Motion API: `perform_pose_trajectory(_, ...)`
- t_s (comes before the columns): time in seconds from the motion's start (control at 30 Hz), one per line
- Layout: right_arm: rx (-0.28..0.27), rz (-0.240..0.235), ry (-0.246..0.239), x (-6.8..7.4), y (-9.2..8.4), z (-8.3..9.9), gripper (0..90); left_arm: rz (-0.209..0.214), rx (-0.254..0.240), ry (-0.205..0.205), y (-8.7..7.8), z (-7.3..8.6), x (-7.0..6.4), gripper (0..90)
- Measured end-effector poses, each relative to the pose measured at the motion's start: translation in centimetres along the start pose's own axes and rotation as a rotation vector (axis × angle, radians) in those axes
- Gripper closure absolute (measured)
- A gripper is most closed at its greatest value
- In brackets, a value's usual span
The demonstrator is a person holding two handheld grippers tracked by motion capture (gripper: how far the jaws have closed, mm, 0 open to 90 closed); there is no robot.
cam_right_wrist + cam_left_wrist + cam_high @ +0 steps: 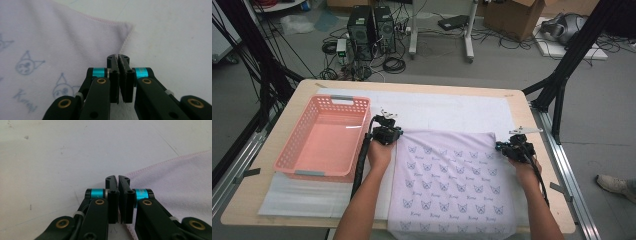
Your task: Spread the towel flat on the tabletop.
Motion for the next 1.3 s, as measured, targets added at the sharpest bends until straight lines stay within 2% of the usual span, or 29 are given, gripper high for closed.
perform_pose_trajectory(0.03,0.004,0.027,0.014,-0.3,0.0,0.0,88.6,0.012,-0.018,-0.01,-0.1,0.0,0.0,84.5)
perform_pose_trajectory(0.07,0.006,0.051,0.031,-0.7,0.0,0.2,88.6,0.018,-0.014,-0.016,-0.2,0.1,0.1,82.3)
perform_pose_trajectory(0.13,-0.012,0.047,0.072,-1.1,0.0,0.3,88.3,0.041,-0.02,-0.039,-0.5,0.3,0.1,74.8)
perform_pose_trajectory(0.17,-0.017,0.051,0.076,-1.2,0.0,0.3,86.6,0.059,-0.033,-0.052,-0.8,0.3,0.2,68.5)
perform_pose_trajectory(0.2,-0.018,0.06,0.08,-1.2,-0.1,0.2,81.6,0.084,-0.048,-0.062,-1.1,0.2,0.1,65.1)
perform_pose_trajectory(0.27,-0.06,0.08,0.104,-1.5,-0.7,-0.3,68.6,0.13,-0.044,-0.066,-1.7,0.1,-0.2,56.3)
perform_pose_trajectory(0.3,-0.081,0.071,0.124,-1.5,-1.1,-0.5,65.0,0.147,-0.043,-0.061,-2.1,0.1,-0.4,51.4)
perform_pose_trajectory(0.37,-0.101,0.067,0.132,-1.7,-1.9,-0.7,59.0,0.186,-0.062,-0.038,-3.0,-0.2,-1.1,47.7)
perform_pose_trajectory(0.47,-0.134,0.055,0.11,-1.4,-3.2,-0.9,50.8,0.258,-0.095,-0.008,-4.5,-0.8,-2.5,42.5)
perform_pose_trajectory(0.53,-0.158,0.027,0.101,-0.8,-4.1,-1.0,46.7,0.287,-0.136,0.004,-5.6,-1.0,-3.1,39.5)
perform_pose_trajectory(0.63,-0.181,-0.019,0.072,0.5,-5.2,-0.9,41.7,0.328,-0.164,0.013,-7.0,-0.3,-3.6,37.1)
perform_pose_trajectory(0.77,-0.19,-0.037,0.023,2.0,-6.5,-0.2,33.5,0.339,-0.164,0.018,-8.2,1.4,-3.6,31.6)
perform_pose_trajectory(0.87,-0.195,-0.043,0.014,3.1,-7.2,0.5,27.5,0.345,-0.181,-0.004,-9.1,2.3,-3.5,27.6)
perform_pose_trajectory(0.93,-0.2,-0.041,0.005,3.7,-7.6,1.0,25.9,0.361,-0.199,-0.025,-9.8,2.7,-3.6,21.6)
perform_pose_trajectory(1.0,-0.21,-0.041,0.008,4.2,-8.1,1.6,23.7,0.408,-0.215,-0.037,-10.7,3.3,-4.0,20.3)
perform_pose_trajectory(1.07,-0.224,-0.04,0.015,4.7,-8.5,2.1,21.0,0.48,-0.219,-0.047,-11.6,3.9,-4.5,20.2)
perform_pose_trajectory(1.1,-0.231,-0.041,0.002,4.9,-8.6,2.3,19.8,0.494,-0.227,-0.042,-12.0,4.1,-4.7,20.2)
perform_pose_trajectory(1.2,-0.225,-0.029,-0.03,5.6,-8.7,2.8,18.8,0.503,-0.23,-0.018,-12.4,4.2,-4.9,22.6)
perform_pose_trajectory(1.3,-0.229,-0.031,-0.017,6.1,-8.8,2.9,18.7,0.49,-0.231,-0.014,-12.5,4.3,-4.3,22.7)
Point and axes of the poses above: each handheld gripper's, and its own axes: y roughly forward along the jaws, z roughly out of its underside, x roughly to its left, the point moved 10 cm from there along y, roughly forward along the jaws, and after that the axes turned 15 degrees about -y, right-handed, at the moved point
